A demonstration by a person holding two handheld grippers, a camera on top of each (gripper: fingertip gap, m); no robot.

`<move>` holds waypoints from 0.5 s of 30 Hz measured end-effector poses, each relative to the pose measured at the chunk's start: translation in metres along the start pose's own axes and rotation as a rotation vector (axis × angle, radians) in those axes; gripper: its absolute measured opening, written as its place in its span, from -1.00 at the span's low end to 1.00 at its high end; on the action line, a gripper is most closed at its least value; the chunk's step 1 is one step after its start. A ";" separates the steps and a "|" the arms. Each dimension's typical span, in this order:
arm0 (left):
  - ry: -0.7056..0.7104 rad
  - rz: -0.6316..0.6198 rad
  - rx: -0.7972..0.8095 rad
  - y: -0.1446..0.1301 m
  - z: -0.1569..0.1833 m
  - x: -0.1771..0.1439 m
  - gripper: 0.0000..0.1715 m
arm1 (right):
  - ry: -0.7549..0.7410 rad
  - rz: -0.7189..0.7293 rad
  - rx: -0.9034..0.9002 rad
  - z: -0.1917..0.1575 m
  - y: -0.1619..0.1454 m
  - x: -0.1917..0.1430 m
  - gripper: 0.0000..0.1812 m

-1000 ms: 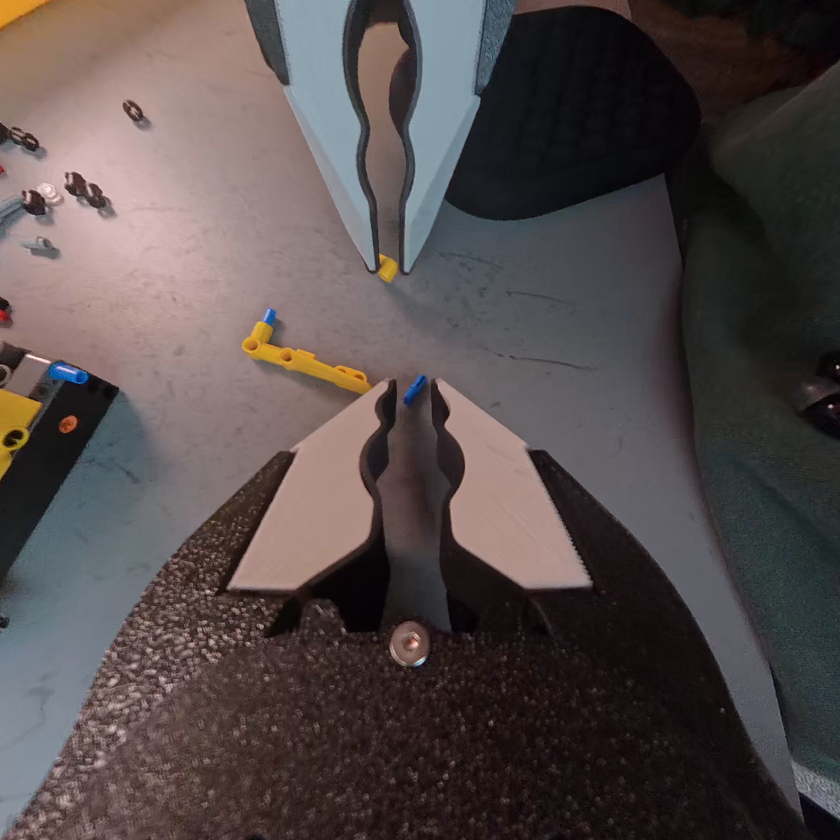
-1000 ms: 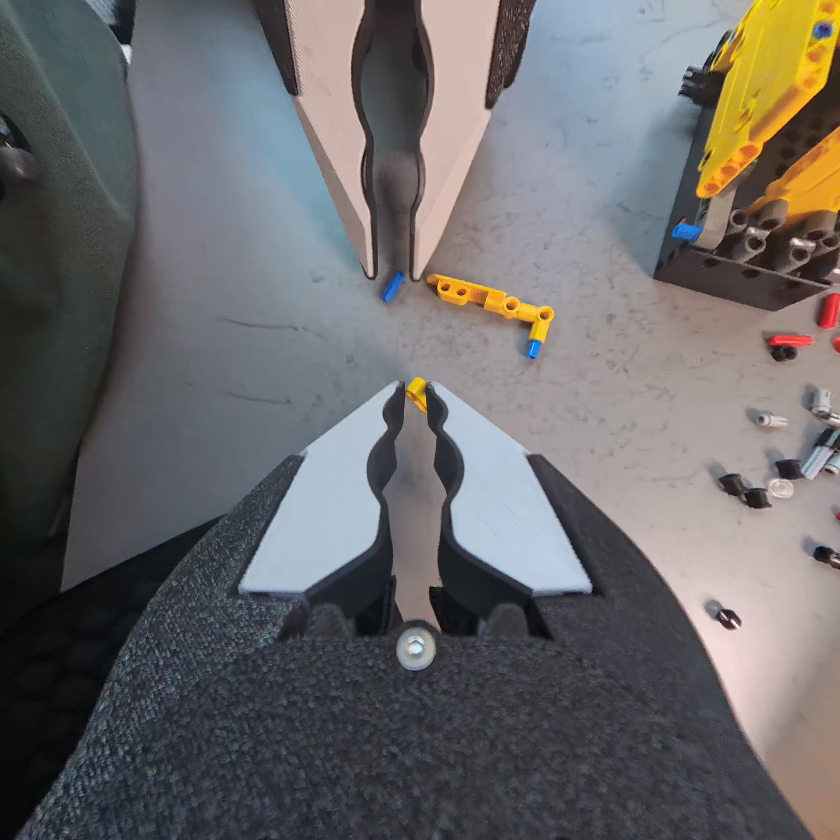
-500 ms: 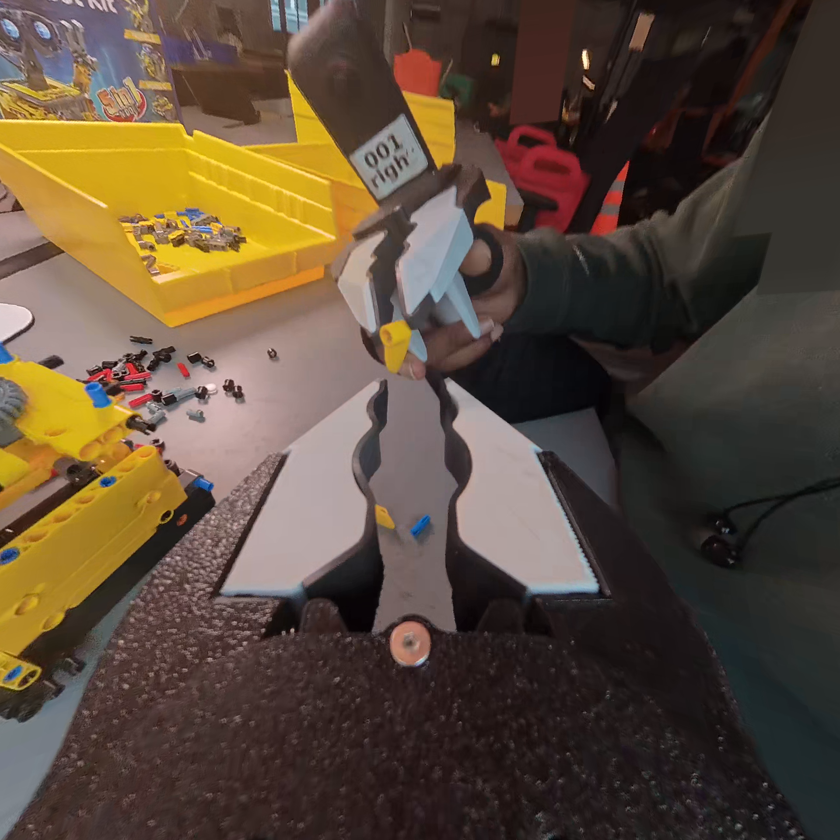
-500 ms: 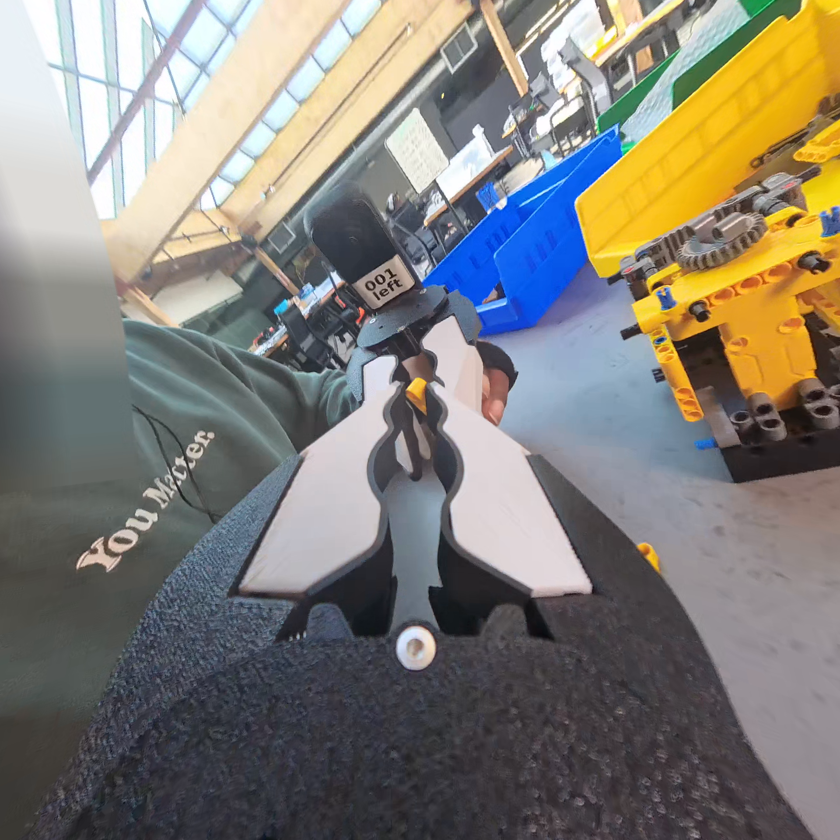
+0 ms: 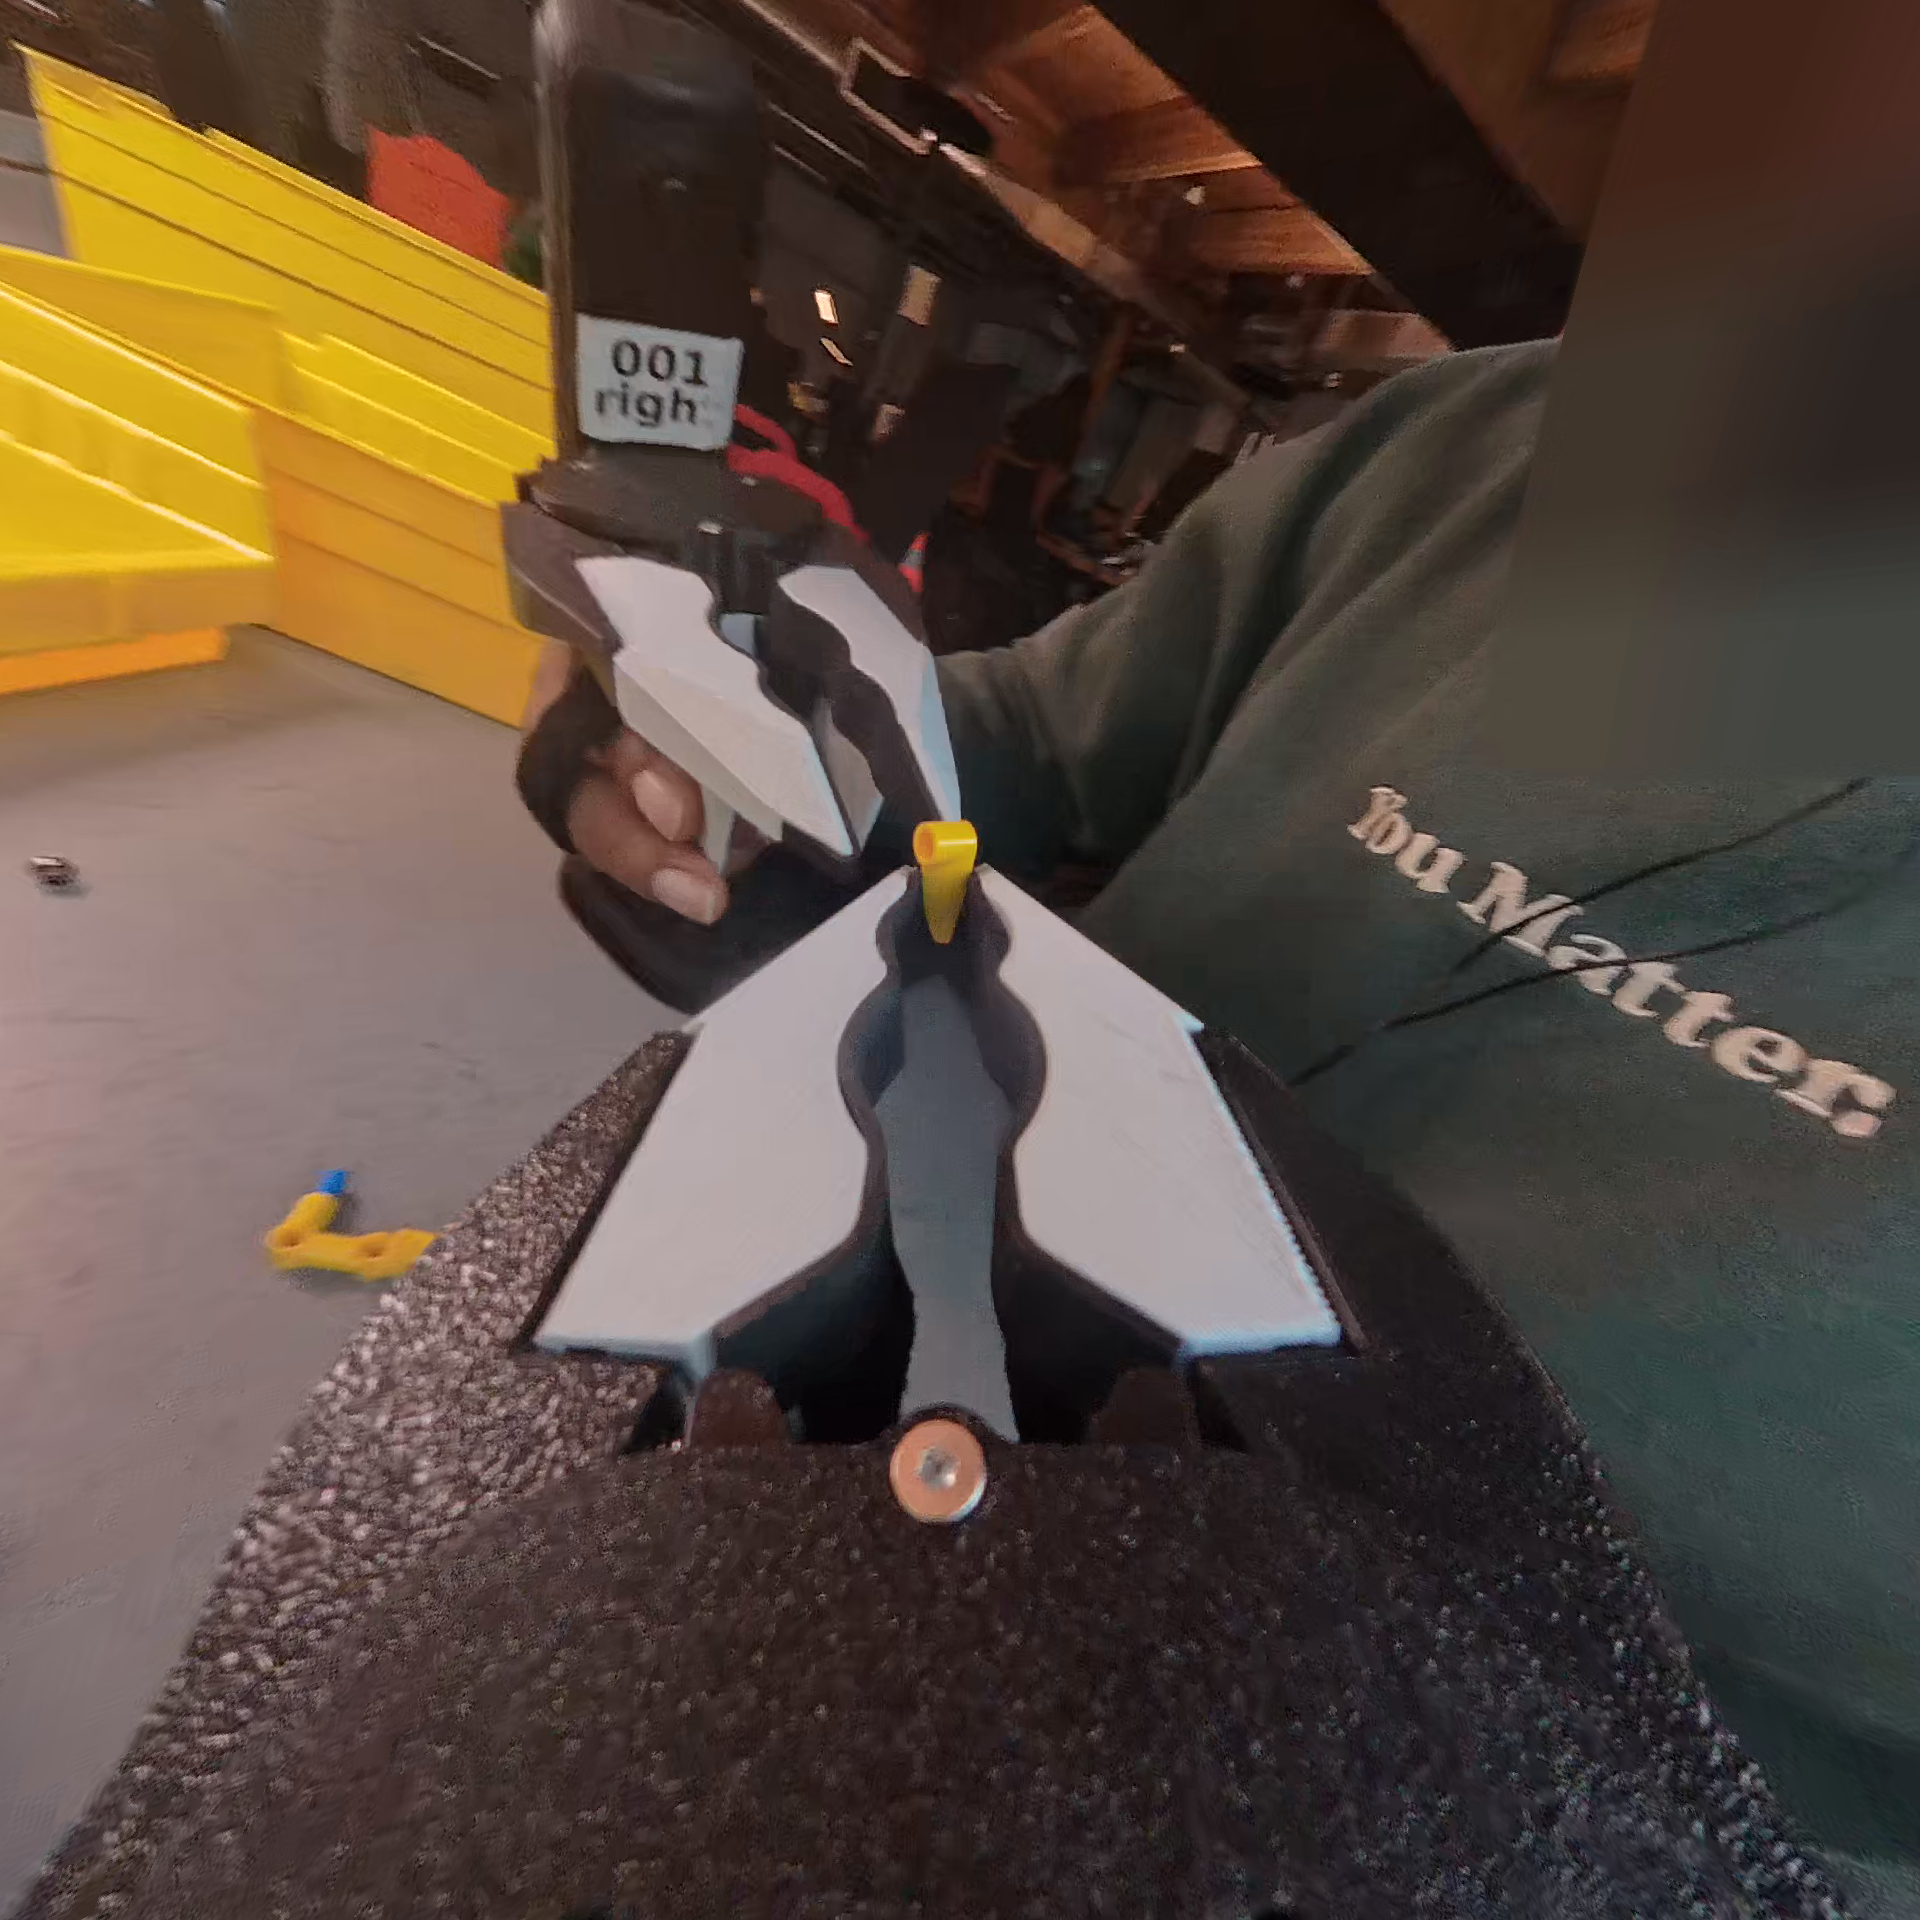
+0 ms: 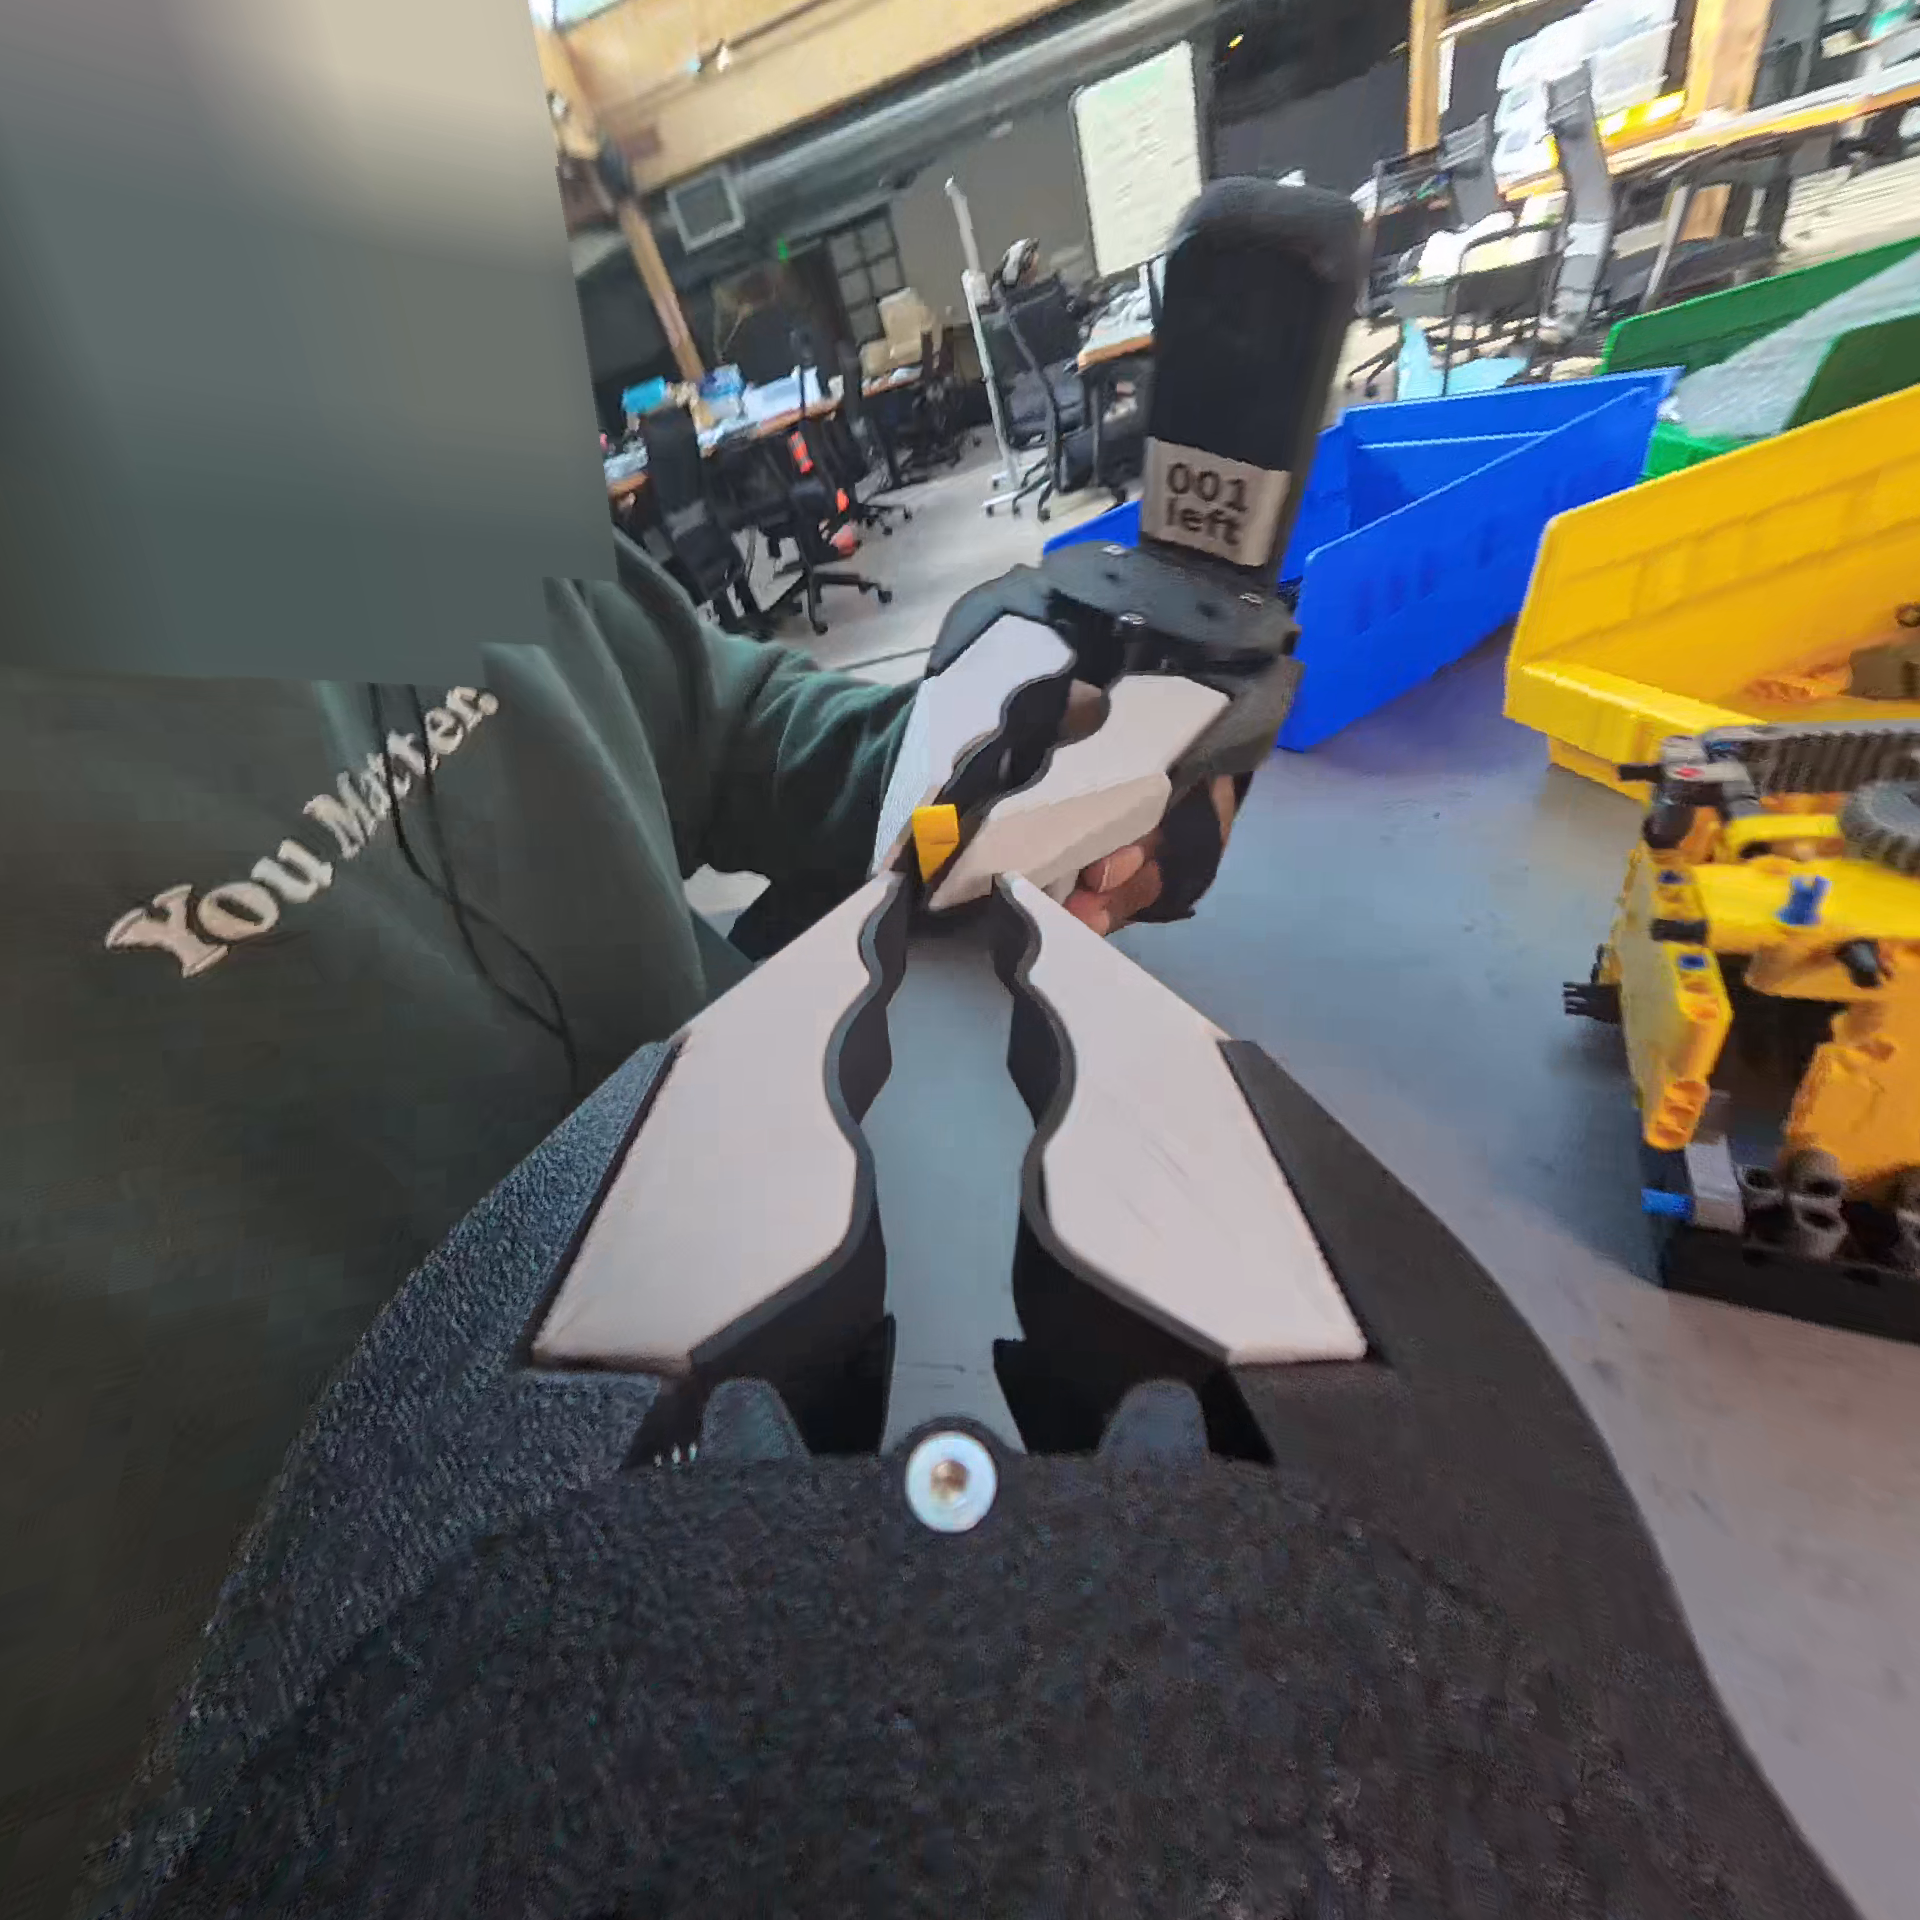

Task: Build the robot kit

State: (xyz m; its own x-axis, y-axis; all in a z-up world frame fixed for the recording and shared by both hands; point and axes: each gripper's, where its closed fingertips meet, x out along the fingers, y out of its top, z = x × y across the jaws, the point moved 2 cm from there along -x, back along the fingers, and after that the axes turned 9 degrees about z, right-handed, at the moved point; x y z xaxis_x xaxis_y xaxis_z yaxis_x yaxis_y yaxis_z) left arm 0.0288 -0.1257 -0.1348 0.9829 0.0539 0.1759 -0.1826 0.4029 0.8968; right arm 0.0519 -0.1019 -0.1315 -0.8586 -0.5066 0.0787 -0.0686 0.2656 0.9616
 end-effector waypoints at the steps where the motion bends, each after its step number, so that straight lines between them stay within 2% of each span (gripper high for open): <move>1: -0.059 -0.005 -0.043 -0.003 0.006 0.002 -0.93 | 0.032 -0.026 -0.036 -0.006 0.000 0.002 -0.82; 5: -0.223 0.000 -0.168 -0.010 0.020 0.005 -0.93 | 0.187 -0.079 -0.069 -0.025 -0.001 0.012 -0.82; 8: -0.295 -0.001 -0.228 -0.013 0.026 0.004 -0.93 | 0.255 -0.102 -0.067 -0.029 -0.003 0.014 -0.84; 15: -0.421 0.061 -0.373 -0.006 0.032 0.004 -0.93 | 0.315 -0.034 -0.051 -0.028 0.003 0.019 -0.84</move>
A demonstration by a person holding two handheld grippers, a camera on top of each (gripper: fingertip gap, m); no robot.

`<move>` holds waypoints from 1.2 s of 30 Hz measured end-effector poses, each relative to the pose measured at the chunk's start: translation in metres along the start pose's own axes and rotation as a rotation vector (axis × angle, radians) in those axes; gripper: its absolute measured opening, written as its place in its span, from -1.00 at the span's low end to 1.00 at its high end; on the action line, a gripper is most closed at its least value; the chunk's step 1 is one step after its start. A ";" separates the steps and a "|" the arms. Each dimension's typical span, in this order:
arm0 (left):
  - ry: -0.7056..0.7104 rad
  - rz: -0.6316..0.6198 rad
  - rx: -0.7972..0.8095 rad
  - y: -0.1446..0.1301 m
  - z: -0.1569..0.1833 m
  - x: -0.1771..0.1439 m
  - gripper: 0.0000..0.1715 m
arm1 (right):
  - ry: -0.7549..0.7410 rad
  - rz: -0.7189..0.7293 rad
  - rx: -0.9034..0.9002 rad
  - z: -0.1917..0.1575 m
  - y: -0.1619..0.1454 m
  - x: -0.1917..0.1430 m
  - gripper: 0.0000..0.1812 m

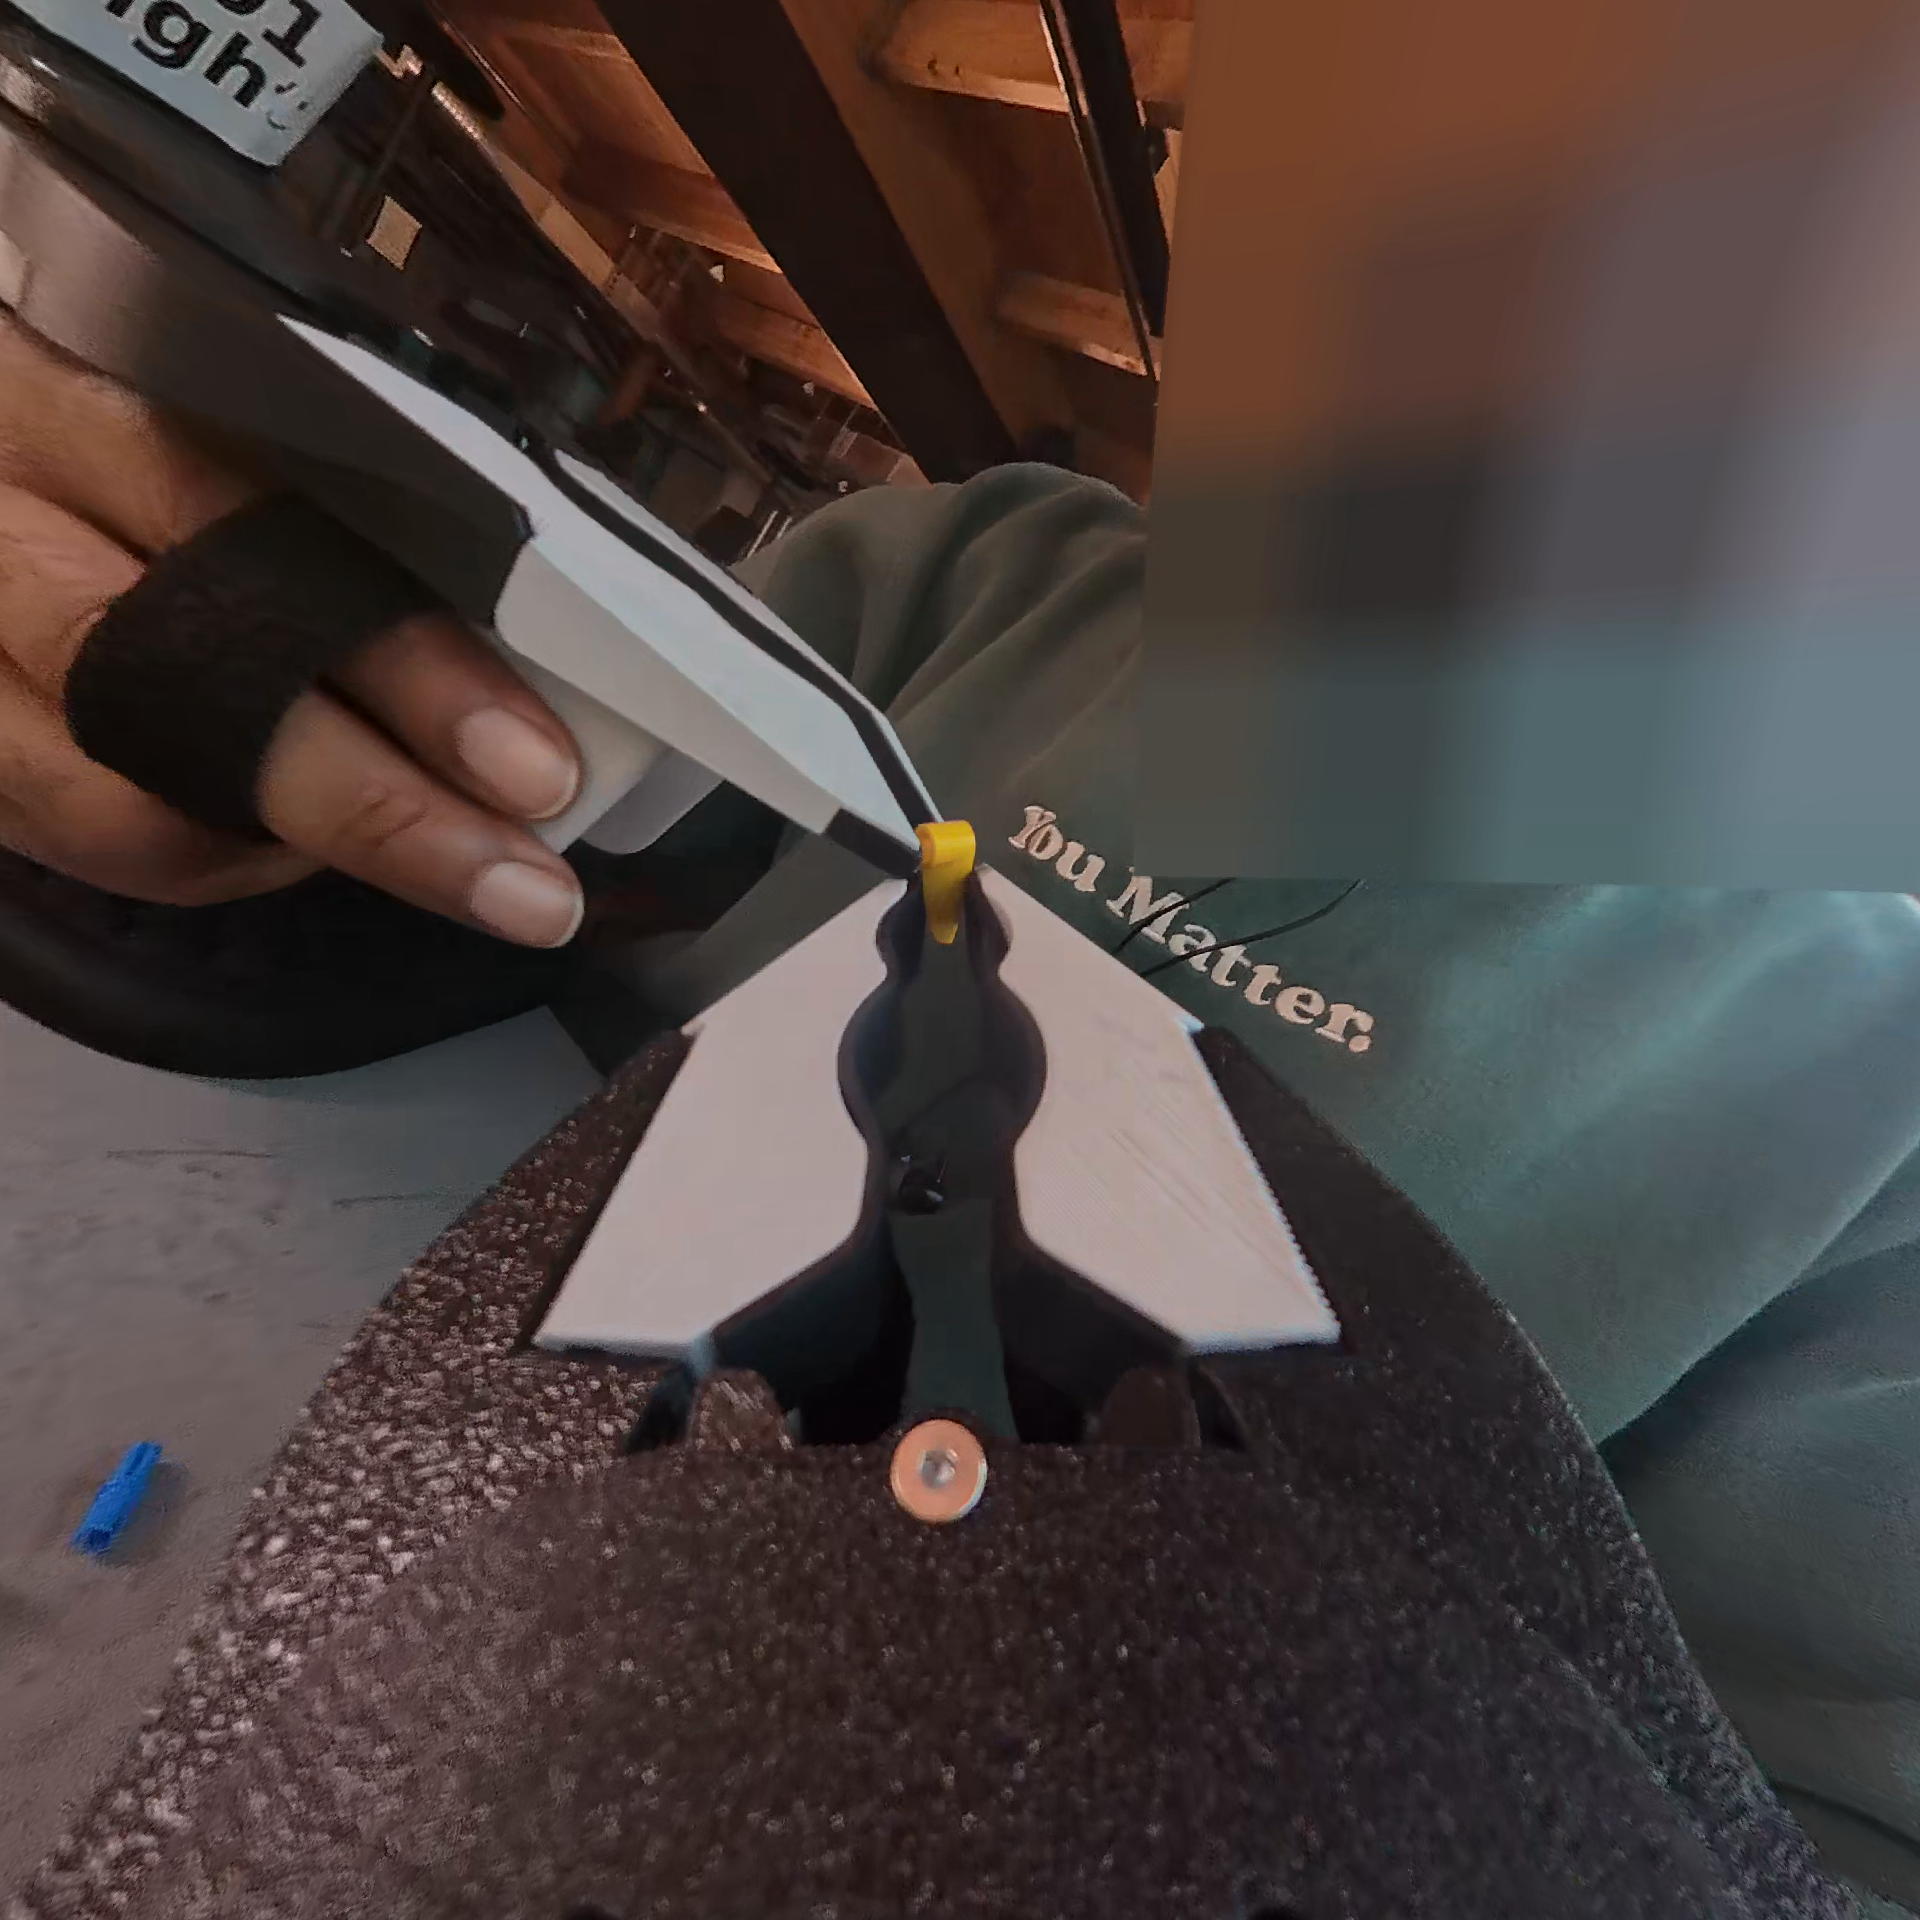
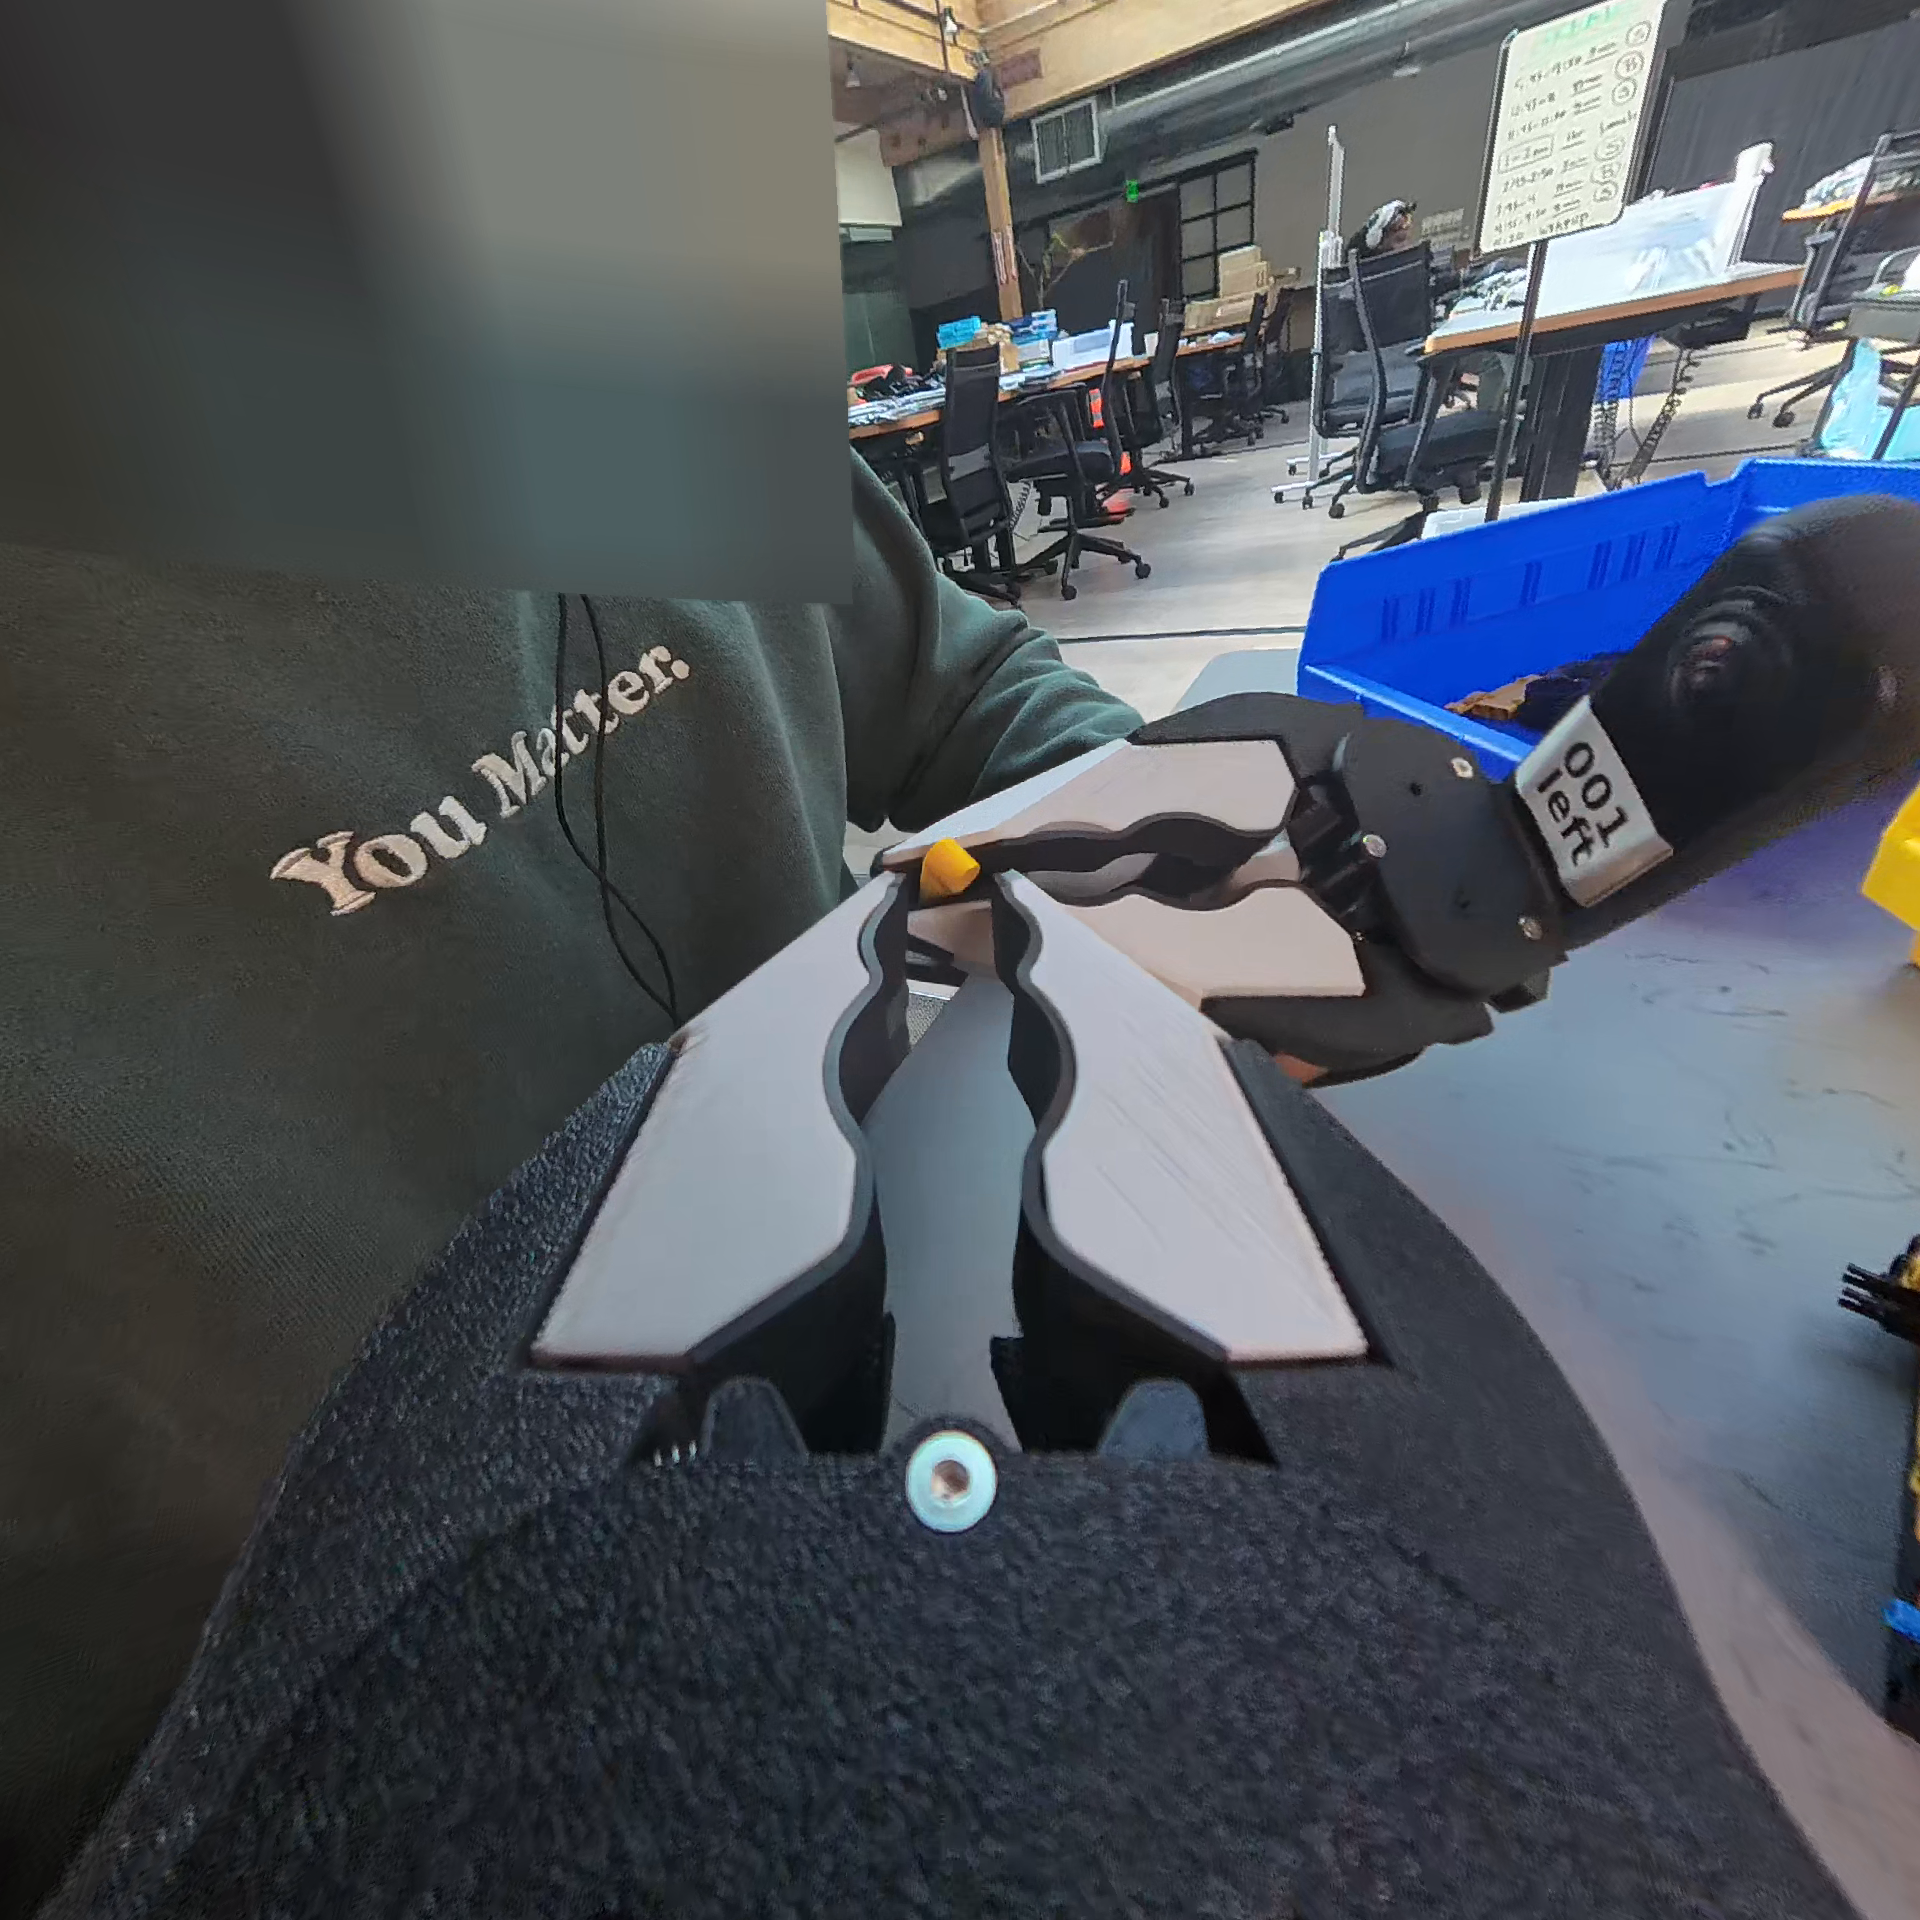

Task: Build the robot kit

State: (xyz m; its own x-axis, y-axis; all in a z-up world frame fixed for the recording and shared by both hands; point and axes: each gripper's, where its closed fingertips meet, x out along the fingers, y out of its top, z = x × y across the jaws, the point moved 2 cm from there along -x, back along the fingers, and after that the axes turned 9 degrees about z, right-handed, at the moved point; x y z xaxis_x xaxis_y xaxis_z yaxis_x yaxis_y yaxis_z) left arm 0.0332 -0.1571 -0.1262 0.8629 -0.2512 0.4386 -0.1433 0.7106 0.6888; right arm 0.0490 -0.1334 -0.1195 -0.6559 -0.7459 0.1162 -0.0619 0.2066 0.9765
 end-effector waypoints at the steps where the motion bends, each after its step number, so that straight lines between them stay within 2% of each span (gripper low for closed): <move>1: -0.021 0.019 -0.024 0.002 0.001 0.000 -0.93 | 0.003 0.016 0.001 0.001 0.002 0.000 -0.84; 4: -0.065 0.064 -0.069 0.008 0.005 -0.001 -0.93 | 0.008 0.062 0.003 0.005 0.007 0.001 -0.84; 9: -0.055 0.073 -0.119 0.009 0.000 -0.002 -0.93 | 0.025 0.090 0.002 0.006 0.009 0.002 -0.84; 15: -0.035 0.057 -0.113 0.005 -0.003 -0.002 -0.93 | 0.038 0.050 0.018 0.005 0.002 0.000 -0.90; 21: 0.204 0.175 0.008 0.027 -0.024 -0.026 -0.93 | -0.215 -0.003 -0.123 0.026 0.008 -0.023 -0.91; 24: 0.313 0.195 0.084 0.035 -0.031 -0.035 -0.97 | -0.336 -0.046 -0.214 0.033 0.008 -0.031 -0.91; 28: 0.346 0.222 0.113 0.041 -0.032 -0.038 -0.99 | -0.425 -0.018 -0.259 0.037 0.011 -0.033 -0.91; 30: 0.393 0.245 0.155 0.045 -0.035 -0.043 -0.88 | -0.468 -0.004 -0.267 0.042 0.012 -0.035 -0.91; 33: 0.478 0.222 0.274 0.049 -0.037 -0.046 -0.84 | -0.524 0.016 -0.220 0.050 0.012 -0.040 -0.91; 36: 0.626 0.119 0.424 0.045 -0.046 -0.047 -0.85 | -0.563 0.035 -0.167 0.058 0.009 -0.043 -0.91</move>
State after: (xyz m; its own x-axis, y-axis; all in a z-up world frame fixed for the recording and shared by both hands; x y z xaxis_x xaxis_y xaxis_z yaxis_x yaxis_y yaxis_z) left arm 0.0084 -0.0827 -0.1421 0.9254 0.3209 0.2018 -0.3174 0.3650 0.8752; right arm 0.0335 -0.0626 -0.1263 -0.9568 -0.2801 0.0787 0.0559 0.0885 0.9945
